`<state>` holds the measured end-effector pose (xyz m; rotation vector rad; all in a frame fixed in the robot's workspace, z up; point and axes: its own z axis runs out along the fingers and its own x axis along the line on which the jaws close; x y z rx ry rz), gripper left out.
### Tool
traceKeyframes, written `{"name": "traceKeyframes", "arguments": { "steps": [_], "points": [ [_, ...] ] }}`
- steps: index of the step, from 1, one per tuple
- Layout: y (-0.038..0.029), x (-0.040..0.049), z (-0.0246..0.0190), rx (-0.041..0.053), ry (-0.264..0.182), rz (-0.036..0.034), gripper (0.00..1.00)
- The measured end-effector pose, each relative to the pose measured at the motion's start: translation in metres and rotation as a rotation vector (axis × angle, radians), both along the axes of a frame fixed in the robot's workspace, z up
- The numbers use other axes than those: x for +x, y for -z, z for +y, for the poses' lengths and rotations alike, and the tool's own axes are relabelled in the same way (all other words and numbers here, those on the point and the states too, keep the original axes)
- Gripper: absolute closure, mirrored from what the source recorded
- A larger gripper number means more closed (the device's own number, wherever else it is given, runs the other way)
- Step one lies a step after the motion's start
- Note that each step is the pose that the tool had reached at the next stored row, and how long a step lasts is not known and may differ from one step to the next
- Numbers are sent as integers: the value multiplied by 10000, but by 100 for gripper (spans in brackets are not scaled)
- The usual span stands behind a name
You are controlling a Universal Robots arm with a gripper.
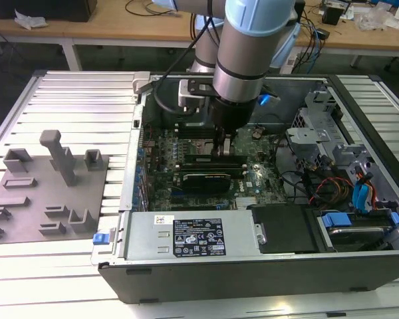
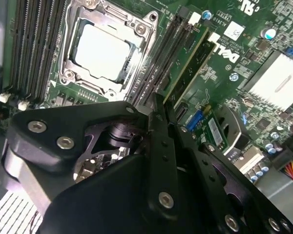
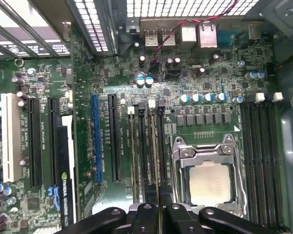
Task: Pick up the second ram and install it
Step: 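Insert the second ram into the second slot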
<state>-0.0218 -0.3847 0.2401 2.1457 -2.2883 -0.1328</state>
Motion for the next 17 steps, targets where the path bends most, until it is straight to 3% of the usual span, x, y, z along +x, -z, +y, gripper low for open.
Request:
{"name": "traceKeyframes", "arguments": {
  "steps": [4, 13, 17],
  "points": [
    [82, -23, 3, -3, -1, 0, 87],
    [105, -49, 14, 4, -92, 1, 87],
    [108, -49, -12, 6, -93, -1, 87]
  ]
}}
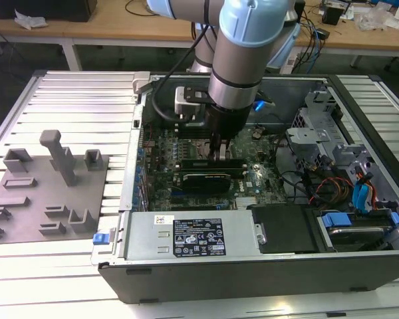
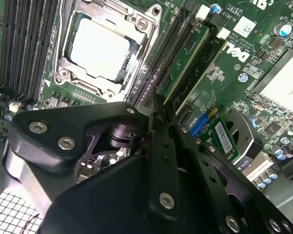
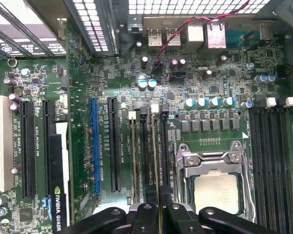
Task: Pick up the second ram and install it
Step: 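Insert the second ram into the second slot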
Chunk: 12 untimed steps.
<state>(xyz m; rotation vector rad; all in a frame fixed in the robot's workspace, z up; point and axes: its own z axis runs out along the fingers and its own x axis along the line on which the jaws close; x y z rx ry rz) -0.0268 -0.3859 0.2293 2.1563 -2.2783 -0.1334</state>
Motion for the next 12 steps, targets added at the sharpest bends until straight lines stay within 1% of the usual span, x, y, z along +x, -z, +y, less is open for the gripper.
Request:
{"name": "traceKeyframes", "arguments": {
  "steps": [3, 5, 12],
  "points": [
    [16, 1, 9, 51, -1, 1, 87],
    [21, 0, 10, 65, 1, 1, 87],
    [21, 0, 11, 72, 1, 1, 87]
  ]
}}
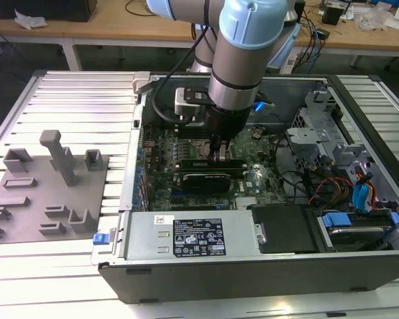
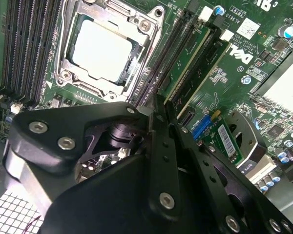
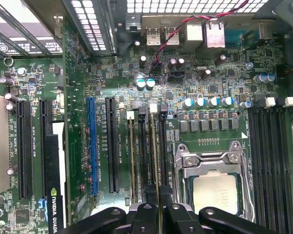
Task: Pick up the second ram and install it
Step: 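Insert the second ram into the second slot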
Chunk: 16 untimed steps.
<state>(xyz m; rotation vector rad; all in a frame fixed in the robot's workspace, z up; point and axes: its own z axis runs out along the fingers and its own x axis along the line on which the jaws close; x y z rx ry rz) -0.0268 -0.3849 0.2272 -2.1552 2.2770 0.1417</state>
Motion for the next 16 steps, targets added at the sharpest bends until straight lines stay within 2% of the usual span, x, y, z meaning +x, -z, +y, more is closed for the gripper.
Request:
{"name": "traceKeyframes", "arguments": {
  "steps": [8, 13, 16],
  "points": [
    [-10, 11, 0, 49, 96, 1, 87],
    [-4, 12, -19, 54, 99, 1, 87],
    [9, 12, -12, 140, 102, 0, 87]
  ]
}}
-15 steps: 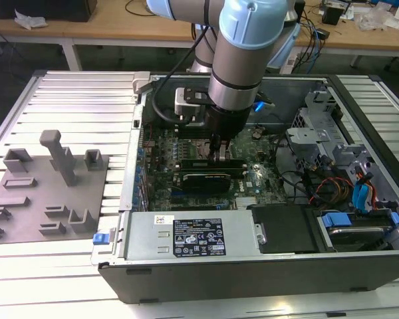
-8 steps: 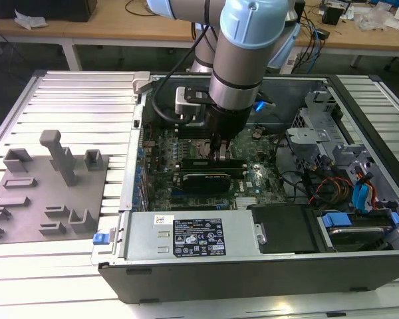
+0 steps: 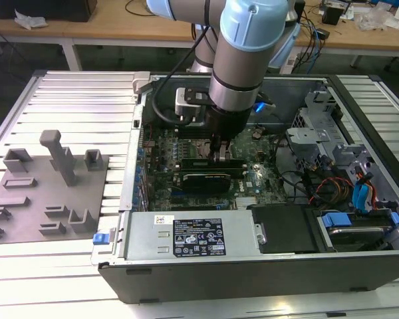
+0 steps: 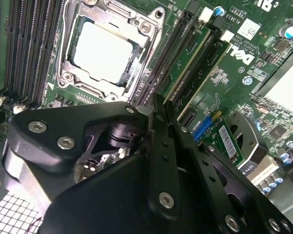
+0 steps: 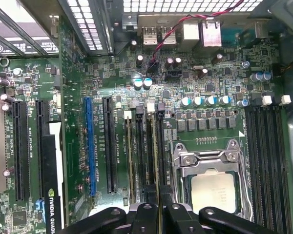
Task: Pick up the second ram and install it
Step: 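Insert the second ram into the second slot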
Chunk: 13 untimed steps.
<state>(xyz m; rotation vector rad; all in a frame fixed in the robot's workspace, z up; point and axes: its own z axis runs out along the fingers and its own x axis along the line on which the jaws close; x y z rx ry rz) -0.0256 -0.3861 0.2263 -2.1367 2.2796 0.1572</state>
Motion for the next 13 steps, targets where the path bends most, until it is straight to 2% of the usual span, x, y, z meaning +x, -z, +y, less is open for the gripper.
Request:
{"name": "traceKeyframes", "arguments": {
  "steps": [5, 9, 13],
  "points": [
    [2, 1, -17, 7, -14, 0, 87],
    [6, 0, -16, 88, -3, 1, 87],
    [16, 0, -26, 91, -2, 1, 87]
  ]
}}
